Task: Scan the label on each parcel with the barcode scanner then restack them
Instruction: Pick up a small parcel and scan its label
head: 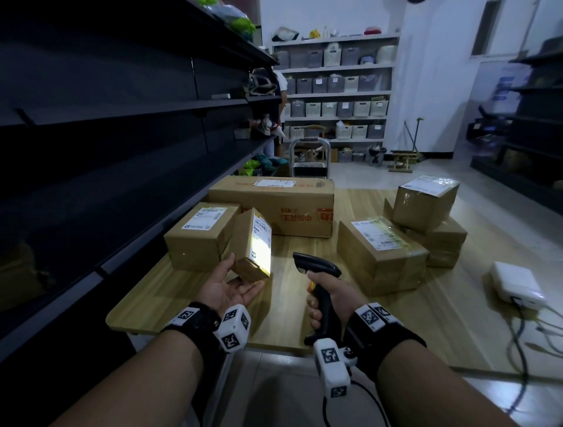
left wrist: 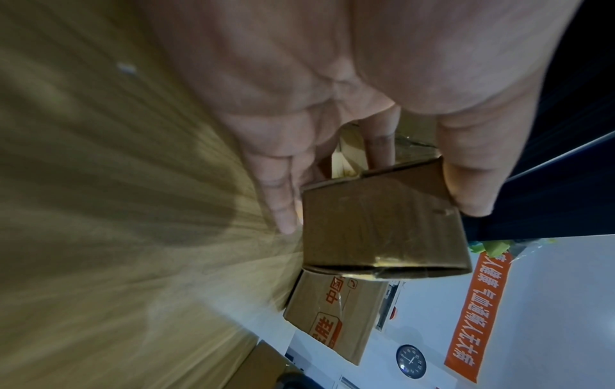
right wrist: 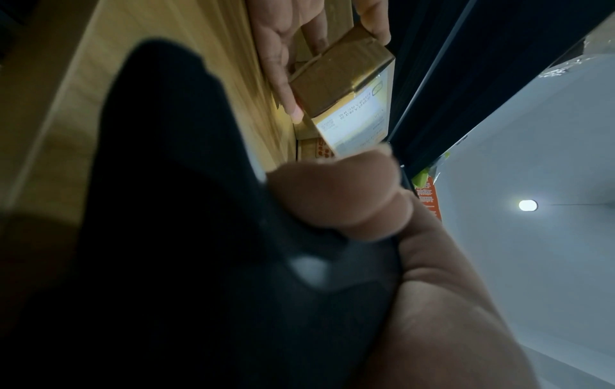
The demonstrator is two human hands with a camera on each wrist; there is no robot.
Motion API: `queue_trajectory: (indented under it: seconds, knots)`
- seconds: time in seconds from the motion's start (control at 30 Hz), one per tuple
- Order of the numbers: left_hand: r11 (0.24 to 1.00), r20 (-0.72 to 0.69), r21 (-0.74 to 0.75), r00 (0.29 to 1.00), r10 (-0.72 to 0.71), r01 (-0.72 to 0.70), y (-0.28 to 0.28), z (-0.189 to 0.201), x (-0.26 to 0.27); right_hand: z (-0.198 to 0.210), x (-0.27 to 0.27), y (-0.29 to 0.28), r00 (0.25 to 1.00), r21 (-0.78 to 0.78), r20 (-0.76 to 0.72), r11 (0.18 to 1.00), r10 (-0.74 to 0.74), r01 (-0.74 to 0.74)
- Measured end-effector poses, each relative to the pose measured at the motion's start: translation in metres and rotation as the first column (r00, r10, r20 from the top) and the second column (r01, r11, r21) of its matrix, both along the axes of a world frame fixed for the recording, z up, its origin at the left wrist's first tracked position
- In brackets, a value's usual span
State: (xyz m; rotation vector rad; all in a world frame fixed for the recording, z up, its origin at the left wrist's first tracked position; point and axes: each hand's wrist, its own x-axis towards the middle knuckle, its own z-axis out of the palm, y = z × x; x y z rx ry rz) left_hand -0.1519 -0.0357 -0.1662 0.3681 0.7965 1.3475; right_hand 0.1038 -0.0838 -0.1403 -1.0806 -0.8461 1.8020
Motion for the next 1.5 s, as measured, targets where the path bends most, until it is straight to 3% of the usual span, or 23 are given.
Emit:
queue_trajectory:
  seconds: [0.17, 0.4, 0.53, 0.67, 0.83, 1.07, 1.5]
  knots:
    - [1.0, -0.003, 0.022, 1.0, -0.004, 0.004, 0.0, 0.005, 0.004, 0.0, 0.002, 0.003, 0.998, -0.007, -0.054, 1.0, -0.015, 0.015]
    - [0.997, 0.048, -0.003, 0.996, -0.075, 0.075, 0.004, -0.001, -0.002, 0.013, 0.008, -0.004, 0.999, 0.051, 0.033, 0.998, -0.043, 0.041]
    - [0.997, 0.073, -0.014, 0.995, -0.07, 0.071, 0.005, -0.003, -0.004, 0.044, 0.015, -0.008, 0.979, 0.105, 0.196, 0.994, -0.06, 0.04]
    - [0.998, 0.082, -0.023, 0.995, -0.052, 0.054, 0.006, -0.003, -0.004, 0.086, 0.017, -0.014, 0.907, 0.162, 0.417, 0.987, -0.06, -0.009]
    - [0.996, 0.109, -0.021, 0.99, -0.088, 0.091, 0.005, -0.002, -0.005, 0.124, 0.019, -0.02, 0.863, 0.219, 0.496, 0.976, -0.095, -0.018]
    - [0.997, 0.143, 0.01, 0.987, -0.076, 0.075, 0.001, 0.003, -0.002, 0.139, 0.017, -0.028, 0.885, 0.189, 0.464, 0.981, -0.043, -0.052]
    - [0.997, 0.162, 0.008, 0.984, -0.079, 0.079, -0.002, 0.003, -0.003, 0.141, 0.018, -0.031, 0.896, 0.137, 0.438, 0.99, -0.075, 0.016]
